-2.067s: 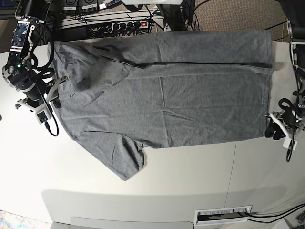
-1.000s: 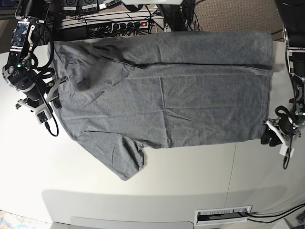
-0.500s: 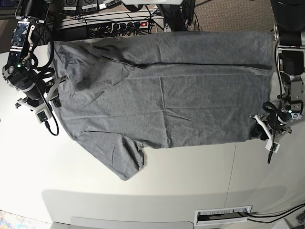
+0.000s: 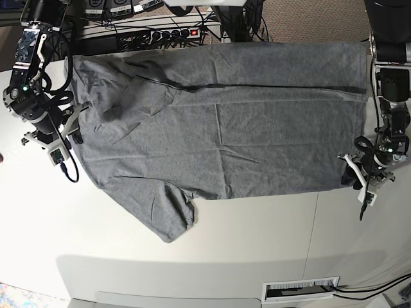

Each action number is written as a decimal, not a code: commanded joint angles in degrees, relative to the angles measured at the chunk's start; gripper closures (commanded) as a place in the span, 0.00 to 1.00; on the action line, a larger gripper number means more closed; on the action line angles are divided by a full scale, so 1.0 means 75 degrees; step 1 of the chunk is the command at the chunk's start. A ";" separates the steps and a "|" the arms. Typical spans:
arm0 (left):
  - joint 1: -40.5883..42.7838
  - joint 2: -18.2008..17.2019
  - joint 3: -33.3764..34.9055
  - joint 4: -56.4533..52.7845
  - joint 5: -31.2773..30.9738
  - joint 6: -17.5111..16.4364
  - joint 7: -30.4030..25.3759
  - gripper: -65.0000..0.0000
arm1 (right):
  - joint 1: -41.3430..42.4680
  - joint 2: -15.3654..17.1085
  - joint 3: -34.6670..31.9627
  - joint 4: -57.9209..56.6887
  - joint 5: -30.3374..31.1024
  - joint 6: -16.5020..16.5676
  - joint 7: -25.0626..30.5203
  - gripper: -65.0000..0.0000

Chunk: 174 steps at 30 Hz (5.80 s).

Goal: Fold the T-shirt properly
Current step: 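Move both grippers across to the shirt's opposite long edge, then grasp the opposite edge with left and right grippers, then lift that edge and fold it over onto the first fold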

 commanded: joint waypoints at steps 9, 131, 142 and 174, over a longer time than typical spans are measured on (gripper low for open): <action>0.0122 -0.0169 -0.0052 0.0099 0.0017 -0.1040 0.0015 1.00 | 0.0303 0.0166 0.0073 0.0114 0.0082 -0.0017 0.0259 0.71; 0.0498 -0.2116 -0.0052 0.3899 -0.4666 -0.1538 0.3526 1.00 | 0.5665 0.0020 -0.4336 -0.7443 -0.3293 -0.0082 0.3812 0.53; 0.0498 -0.2113 -0.0052 0.3899 -0.4613 -0.1538 0.3497 1.00 | 0.5878 -0.0111 -0.4336 -0.8387 -0.2812 -0.0073 0.3433 0.61; 0.0501 -0.2465 -0.0052 0.3902 -0.6773 -0.1538 0.6365 1.00 | 0.4051 0.1676 -0.4336 -0.2687 0.0714 -0.0064 -0.1565 1.00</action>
